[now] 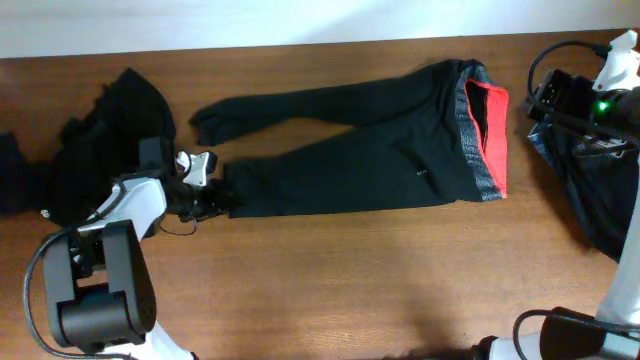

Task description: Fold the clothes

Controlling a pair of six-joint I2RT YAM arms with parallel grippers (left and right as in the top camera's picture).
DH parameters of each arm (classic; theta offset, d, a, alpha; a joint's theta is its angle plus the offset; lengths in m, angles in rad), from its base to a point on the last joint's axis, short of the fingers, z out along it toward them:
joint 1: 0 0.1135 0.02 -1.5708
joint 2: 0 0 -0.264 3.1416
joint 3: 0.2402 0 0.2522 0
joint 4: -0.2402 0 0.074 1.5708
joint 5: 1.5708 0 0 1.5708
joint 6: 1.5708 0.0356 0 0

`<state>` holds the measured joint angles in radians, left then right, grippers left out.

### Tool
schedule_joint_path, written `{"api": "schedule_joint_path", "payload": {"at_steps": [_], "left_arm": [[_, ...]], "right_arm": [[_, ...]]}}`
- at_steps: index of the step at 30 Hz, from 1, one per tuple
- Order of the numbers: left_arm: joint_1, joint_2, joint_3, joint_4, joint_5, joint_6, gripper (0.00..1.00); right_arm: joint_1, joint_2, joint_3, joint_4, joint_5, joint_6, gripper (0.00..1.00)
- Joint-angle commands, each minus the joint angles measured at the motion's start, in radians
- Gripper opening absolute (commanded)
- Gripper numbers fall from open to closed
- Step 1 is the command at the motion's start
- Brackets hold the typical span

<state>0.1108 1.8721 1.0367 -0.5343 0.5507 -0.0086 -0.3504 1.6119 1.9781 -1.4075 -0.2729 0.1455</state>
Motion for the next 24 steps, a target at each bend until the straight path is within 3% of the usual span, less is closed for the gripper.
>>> {"api": "schedule_joint_path", "payload": {"at_steps": [1,13,19,24], "left_arm": [[0.003,-0.004,-0.023,0.004,0.011,-0.007,0.43],[0.003,-0.004,-0.023,0.029,-0.002,-0.007,0.01],[0.003,-0.005,0.000,0.044,-0.011,-0.007,0.00],[0.001,-0.005,0.119,-0.068,-0.061,-0.006,0.01]], "right_arm": [[-0.003,-0.001,0.003,0.002,-0.021,-0.011,0.99],[-0.003,-0.001,0.003,0.002,-0.031,-0.011,0.99],[-0.003,-0.001,0.003,0.005,-0.031,-0.011,0.99],[-0.003,-0.001,0.003,0.009,-0.031,-0.011,0.99]]}}
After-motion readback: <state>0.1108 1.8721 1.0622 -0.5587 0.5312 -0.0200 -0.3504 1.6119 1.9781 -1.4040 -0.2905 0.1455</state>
